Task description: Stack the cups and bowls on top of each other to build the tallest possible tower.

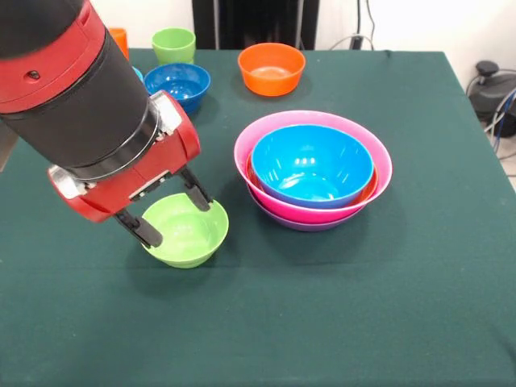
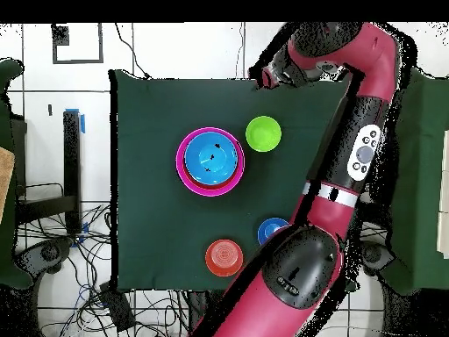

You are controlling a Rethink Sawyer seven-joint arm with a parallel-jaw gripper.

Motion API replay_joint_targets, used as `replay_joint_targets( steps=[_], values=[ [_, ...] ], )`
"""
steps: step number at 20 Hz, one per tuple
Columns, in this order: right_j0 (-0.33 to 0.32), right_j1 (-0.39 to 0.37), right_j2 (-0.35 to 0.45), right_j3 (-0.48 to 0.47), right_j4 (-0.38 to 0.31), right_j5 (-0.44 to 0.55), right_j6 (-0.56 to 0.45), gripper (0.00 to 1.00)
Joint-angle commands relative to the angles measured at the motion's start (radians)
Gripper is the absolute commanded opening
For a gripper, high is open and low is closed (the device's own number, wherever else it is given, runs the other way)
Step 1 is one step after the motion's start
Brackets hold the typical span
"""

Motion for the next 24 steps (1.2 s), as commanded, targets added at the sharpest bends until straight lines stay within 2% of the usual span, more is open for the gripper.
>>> replay_joint_targets(
  steps=[1, 3, 5, 7, 9, 13, 16, 20, 24],
  values=[
    [-0.028, -0.124, -0.187, 0.227, 0.032, -0.154, 0.021, 1.00],
    [-0.061, -0.148, -0.211, 0.287, 0.091, -0.153, 0.056, 1.00],
    [-0.151, -0.205, -0.242, 0.459, 0.204, -0.222, 0.123, 1.00],
    [-0.222, -0.258, -0.254, 0.574, 0.270, -0.233, 0.141, 1.00],
    [-0.268, -0.281, -0.253, 0.622, 0.308, -0.225, 0.122, 1.00],
    [-0.316, -0.308, -0.261, 0.666, 0.349, -0.247, 0.081, 1.00],
    [-0.343, -0.273, -0.248, 0.702, 0.393, -0.306, 0.077, 1.00],
    [-0.381, -0.239, -0.232, 0.799, 0.426, -0.480, 0.096, 1.00],
    [-0.414, -0.263, -0.204, 0.877, 0.435, -0.629, 0.063, 1.00]
  ],
)
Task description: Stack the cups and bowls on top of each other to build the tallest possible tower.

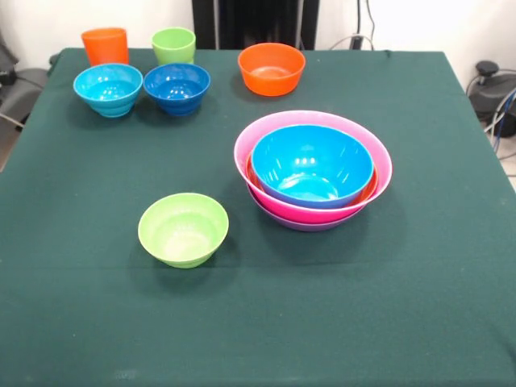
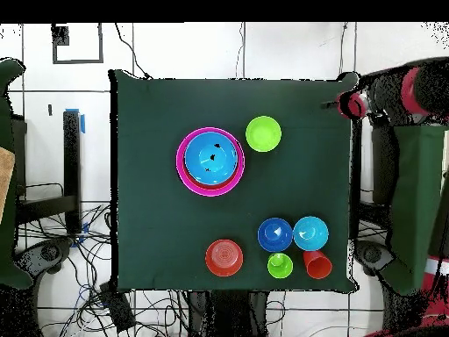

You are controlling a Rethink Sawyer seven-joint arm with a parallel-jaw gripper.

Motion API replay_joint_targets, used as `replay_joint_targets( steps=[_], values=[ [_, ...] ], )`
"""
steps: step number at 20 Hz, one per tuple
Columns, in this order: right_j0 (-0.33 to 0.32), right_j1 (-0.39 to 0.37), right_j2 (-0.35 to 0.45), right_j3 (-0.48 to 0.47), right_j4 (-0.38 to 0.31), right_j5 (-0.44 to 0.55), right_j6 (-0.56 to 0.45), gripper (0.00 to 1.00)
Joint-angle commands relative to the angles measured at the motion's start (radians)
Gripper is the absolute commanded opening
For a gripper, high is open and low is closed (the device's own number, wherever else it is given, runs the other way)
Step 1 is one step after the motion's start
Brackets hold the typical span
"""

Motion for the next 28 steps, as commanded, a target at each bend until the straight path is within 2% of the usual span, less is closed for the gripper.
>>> replay_joint_targets(
  steps=[1, 7, 10, 12, 17, 19, 23, 28],
  values=[
    [0.010, -0.012, -0.042, 0.263, -0.001, -0.289, 0.061, 1.00],
    [-0.056, -0.053, -0.019, 0.414, 0.010, -0.537, 0.115, 1.00],
    [-0.048, -0.138, -0.063, 0.466, -0.030, -0.664, 0.196, 1.00],
    [-0.021, -0.211, -0.122, 0.490, -0.057, -0.727, 0.278, 1.00],
    [0.073, -0.350, -0.291, 0.522, -0.095, -0.834, 0.443, 1.00],
    [0.096, -0.370, -0.336, 0.537, -0.095, -0.868, 0.478, 1.00],
    [0.129, -0.397, -0.405, 0.568, -0.075, -0.881, 0.527, 1.00],
    [0.208, -0.495, -0.537, 0.632, -0.064, -0.874, 0.704, 1.00]
  ],
)
